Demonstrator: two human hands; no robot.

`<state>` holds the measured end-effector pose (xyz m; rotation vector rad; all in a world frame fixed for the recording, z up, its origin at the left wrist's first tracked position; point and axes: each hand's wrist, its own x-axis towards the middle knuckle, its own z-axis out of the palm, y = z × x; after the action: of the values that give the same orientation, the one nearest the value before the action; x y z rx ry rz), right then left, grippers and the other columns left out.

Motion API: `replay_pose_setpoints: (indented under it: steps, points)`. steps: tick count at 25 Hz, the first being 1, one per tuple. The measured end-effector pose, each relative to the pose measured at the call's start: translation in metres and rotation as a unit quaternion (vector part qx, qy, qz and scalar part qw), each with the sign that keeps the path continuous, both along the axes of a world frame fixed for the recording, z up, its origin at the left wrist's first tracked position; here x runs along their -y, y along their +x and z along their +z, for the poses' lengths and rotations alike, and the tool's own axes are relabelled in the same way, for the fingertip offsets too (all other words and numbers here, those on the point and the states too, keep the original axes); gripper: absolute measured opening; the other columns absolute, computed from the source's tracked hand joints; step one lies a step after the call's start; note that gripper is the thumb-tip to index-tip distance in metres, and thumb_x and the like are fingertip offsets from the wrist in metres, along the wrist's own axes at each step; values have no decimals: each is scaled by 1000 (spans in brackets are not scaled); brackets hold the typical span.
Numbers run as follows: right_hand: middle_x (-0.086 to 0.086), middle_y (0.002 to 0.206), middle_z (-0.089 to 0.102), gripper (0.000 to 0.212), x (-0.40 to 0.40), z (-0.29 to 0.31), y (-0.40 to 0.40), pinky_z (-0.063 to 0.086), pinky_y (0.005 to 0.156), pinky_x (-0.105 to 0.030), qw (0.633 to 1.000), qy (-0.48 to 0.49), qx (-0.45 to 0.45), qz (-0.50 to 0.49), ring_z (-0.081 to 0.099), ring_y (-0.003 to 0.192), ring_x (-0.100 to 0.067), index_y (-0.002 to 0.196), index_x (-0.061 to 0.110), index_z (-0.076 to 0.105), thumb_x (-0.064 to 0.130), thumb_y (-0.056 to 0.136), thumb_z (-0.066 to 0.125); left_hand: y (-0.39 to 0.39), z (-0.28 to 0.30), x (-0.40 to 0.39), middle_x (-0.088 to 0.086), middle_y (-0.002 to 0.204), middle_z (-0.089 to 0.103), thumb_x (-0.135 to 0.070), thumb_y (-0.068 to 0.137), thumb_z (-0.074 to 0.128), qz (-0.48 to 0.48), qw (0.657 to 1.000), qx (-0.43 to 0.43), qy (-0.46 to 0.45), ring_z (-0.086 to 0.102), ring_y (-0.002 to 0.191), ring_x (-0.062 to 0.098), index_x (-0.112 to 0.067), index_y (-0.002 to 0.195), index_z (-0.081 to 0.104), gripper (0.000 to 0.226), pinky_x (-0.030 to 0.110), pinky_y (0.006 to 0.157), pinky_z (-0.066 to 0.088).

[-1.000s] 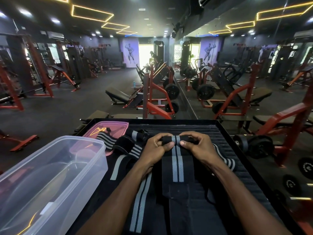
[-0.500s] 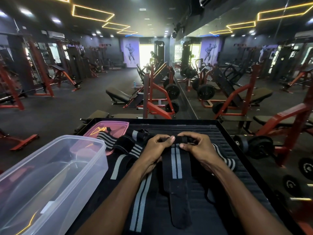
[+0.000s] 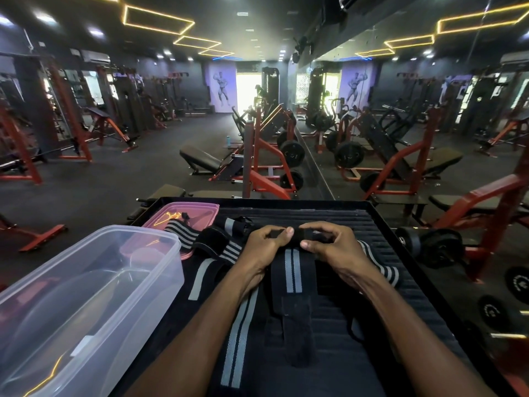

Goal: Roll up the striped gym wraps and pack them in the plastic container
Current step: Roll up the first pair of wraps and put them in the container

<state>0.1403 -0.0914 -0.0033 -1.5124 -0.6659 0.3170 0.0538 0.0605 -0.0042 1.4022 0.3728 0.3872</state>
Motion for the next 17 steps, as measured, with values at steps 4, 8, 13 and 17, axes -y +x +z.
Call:
replay_pose_setpoints:
  steps: [4,8,13,17]
  points:
    - [-2,81,70,21,2,4,0,59,68,-27,995,13,-97,16,69,71,-11,109,6,73,9,89,74,-2,-1,-3,6,92,75,-1,86,73,14,999,19,32,71,89,20,-18,92,73,18,34,82,59]
    - [-9,83,69,12,2,3,1,58,64,-29,996,-14,-86,18,67,69,-12,102,6,74,11,91,71,-3,-1,1,-2,93,73,4,84,72,9,996,37,83,70,86,9,-21,95,72,28,21,75,56]
    - [-25,98,73,25,2,1,3,61,78,-39,999,-3,1,-39,71,86,-26,100,18,76,-3,87,72,-1,-5,3,5,106,75,-10,84,77,-18,998,27,60,72,100,19,-20,106,69,26,33,89,58]
    - [-16,94,72,25,3,2,3,56,69,-33,999,11,-39,-10,69,76,-19,103,18,77,0,85,75,-1,-8,1,0,99,76,-5,84,76,-1,994,37,103,71,97,14,-23,100,69,26,27,87,57]
